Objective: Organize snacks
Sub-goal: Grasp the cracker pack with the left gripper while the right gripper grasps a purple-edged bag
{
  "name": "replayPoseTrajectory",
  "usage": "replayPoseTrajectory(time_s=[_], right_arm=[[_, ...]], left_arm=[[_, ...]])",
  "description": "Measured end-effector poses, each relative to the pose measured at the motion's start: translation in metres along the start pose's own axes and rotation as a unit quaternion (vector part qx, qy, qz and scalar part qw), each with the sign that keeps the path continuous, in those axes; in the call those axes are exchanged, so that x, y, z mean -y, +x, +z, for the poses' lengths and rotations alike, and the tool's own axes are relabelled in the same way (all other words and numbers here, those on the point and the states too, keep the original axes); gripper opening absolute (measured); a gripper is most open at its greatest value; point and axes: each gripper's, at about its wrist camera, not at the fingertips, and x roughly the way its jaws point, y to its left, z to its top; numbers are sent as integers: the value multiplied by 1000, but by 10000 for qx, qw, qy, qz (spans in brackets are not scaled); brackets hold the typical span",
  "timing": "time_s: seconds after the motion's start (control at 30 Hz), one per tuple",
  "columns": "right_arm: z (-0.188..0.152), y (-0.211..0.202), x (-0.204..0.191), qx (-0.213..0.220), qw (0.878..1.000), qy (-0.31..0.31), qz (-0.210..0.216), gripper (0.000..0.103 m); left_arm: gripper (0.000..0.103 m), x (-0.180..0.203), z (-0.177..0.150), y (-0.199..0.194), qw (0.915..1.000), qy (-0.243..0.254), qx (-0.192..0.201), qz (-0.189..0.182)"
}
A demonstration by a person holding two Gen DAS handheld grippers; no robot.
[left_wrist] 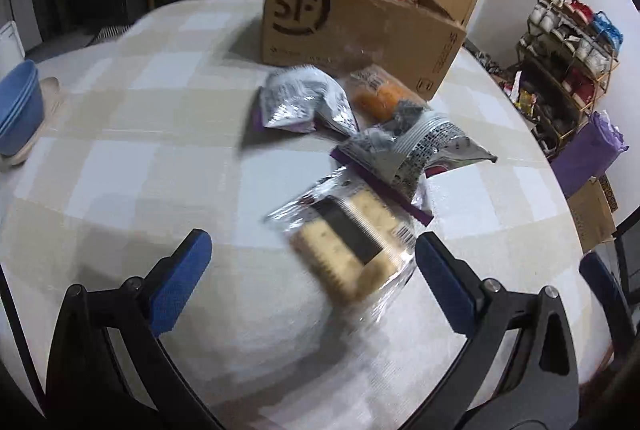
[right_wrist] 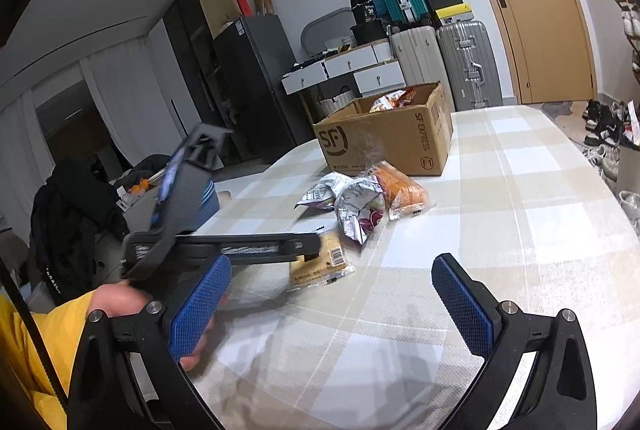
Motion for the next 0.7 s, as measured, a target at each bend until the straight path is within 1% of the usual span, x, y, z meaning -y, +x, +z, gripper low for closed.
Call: replayPoseTrajectory(time_s=[0.03,0.1,0.17,0.2,0.3,0.4,0.43,0.5,0.53,0.57,0.6,0.7], right_arm=[[0,0,3,5,10000,35,17,102],[0,0,8,-1,10000,82,0,102],[0,0,15,-7,9998,181,14,102],[0,0,18,-14,9997,226,22,102],[0,1,28,-42,9992,384,60,102],[-1,4,33,-96,9987,483,123,102],[-1,4,32,-98,9988,470,123,102],[-1,7,30,-125,9990,409,120,102],[-1,8,28,-142,9992,367,108,102],[-2,9,27,-153,9993,337,107,102],[-2,9,27,-166,9993,330,113,102],[-2,12,29,-215,9990,389,95,102]], left_arm=[[98,4,2,6,10000,-9,-55,24],[98,10,5,17,9998,14,-183,33],[98,18,7,32,9990,99,-377,208],[98,20,7,36,9988,116,-432,219],[98,28,9,42,9981,164,-402,447],[96,29,8,42,9982,215,-339,439],[92,29,7,40,9983,264,-299,414],[87,27,6,37,9984,353,-282,331],[78,26,5,35,9982,440,-261,311],[64,26,4,32,9980,515,-235,290],[62,26,4,30,9976,599,-217,283],[61,17,1,24,9976,636,-211,150]])
